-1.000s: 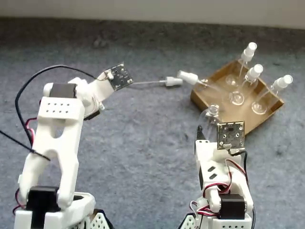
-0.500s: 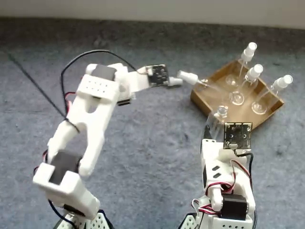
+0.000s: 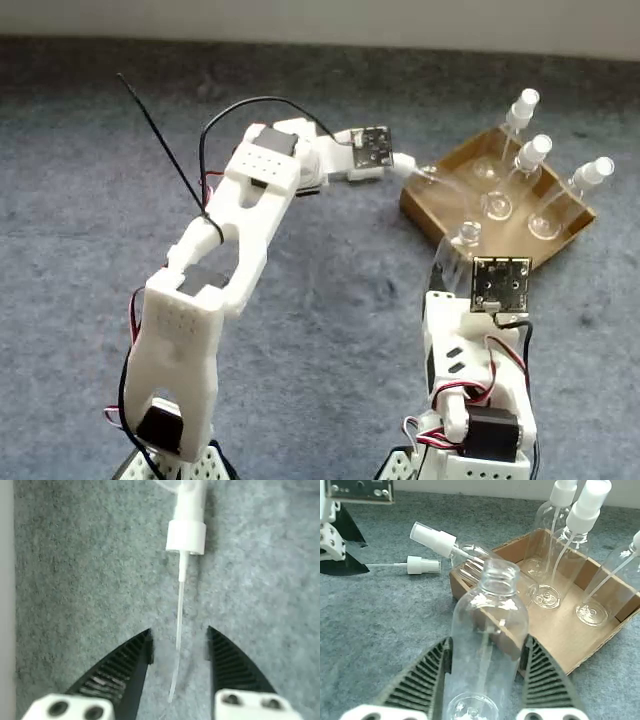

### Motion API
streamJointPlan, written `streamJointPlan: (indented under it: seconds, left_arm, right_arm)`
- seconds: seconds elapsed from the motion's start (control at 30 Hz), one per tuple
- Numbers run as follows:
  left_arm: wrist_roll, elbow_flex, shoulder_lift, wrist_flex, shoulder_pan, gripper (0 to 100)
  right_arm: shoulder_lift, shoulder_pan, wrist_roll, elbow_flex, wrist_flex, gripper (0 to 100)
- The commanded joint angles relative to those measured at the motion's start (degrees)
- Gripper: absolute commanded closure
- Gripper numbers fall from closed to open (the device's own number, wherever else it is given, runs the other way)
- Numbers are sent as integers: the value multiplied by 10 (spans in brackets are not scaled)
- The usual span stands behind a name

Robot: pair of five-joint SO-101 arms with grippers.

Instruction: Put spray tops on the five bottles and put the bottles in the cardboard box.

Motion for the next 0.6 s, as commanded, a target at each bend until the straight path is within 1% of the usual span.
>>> streamJointPlan:
  seconds: [0.0,0.1,0.17,0.33,0.47,0.57]
  left_arm:
    - [102,-131,41,-11,11,791]
    - [110,-177,72,-4,21,783]
    - [112,-195,87,9,32,783]
    - [112,-220,124,6,64,783]
    - [111,-231,161,-37,69,783]
    - [112,-248,190,-48,70,790]
  right_arm:
    - [-7,6,-4,-4,-15,921]
    - [-7,6,-4,-4,-15,921]
    - [-7,6,-4,-4,-15,921]
    - [-7,5,-4,-3,-15,921]
    - [-7,5,-4,-3,-15,921]
    - [-7,5,-4,-3,-15,921]
